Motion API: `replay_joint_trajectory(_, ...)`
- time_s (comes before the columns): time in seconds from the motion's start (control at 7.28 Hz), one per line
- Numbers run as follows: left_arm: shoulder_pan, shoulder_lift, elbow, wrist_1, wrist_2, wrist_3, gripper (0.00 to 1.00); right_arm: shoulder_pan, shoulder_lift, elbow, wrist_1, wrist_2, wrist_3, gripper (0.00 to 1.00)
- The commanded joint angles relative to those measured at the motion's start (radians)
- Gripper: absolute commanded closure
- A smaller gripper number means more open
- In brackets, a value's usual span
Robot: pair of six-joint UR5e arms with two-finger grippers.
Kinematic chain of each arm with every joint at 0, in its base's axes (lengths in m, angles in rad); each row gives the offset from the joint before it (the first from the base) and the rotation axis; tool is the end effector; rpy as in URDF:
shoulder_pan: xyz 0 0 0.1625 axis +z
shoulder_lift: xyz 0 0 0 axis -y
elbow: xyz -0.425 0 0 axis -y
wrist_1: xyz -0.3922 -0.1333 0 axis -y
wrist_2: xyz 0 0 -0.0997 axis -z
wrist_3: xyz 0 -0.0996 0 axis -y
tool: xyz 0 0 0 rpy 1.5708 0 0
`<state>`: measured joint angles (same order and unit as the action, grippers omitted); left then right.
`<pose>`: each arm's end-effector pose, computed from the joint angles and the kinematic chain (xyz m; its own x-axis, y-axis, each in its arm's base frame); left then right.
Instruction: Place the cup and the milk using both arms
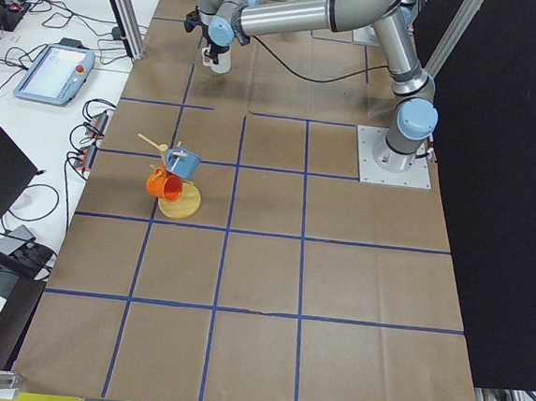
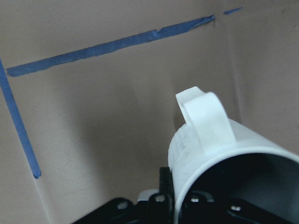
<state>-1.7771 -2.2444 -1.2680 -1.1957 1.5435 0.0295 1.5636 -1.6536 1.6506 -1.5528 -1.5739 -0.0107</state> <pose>-0.2828 -0.6874 0.2534 -0.9719 0.2337 0.0272 0.2336 0.9723 -0.0051 0.1297 -0.4562 0.4861 -1.0000 -0.0035 0.0029 -0.0035 0.9999 0.0150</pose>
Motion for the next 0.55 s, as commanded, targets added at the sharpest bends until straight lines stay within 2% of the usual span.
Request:
replay_joint_trajectory(0.0, -0.002, -0.039, 0.010, 0.011, -0.002, 0.001, 0.92, 0.000, 0.000, 0.000, 0.000, -0.002, 0.000, 0.00)
replay_joint_trajectory(0.41, -0.002, -0.046, 0.019, 0.011, -0.002, 0.001, 0.87, 0.000, 0.000, 0.000, -0.001, 0.000, 0.000, 0.00)
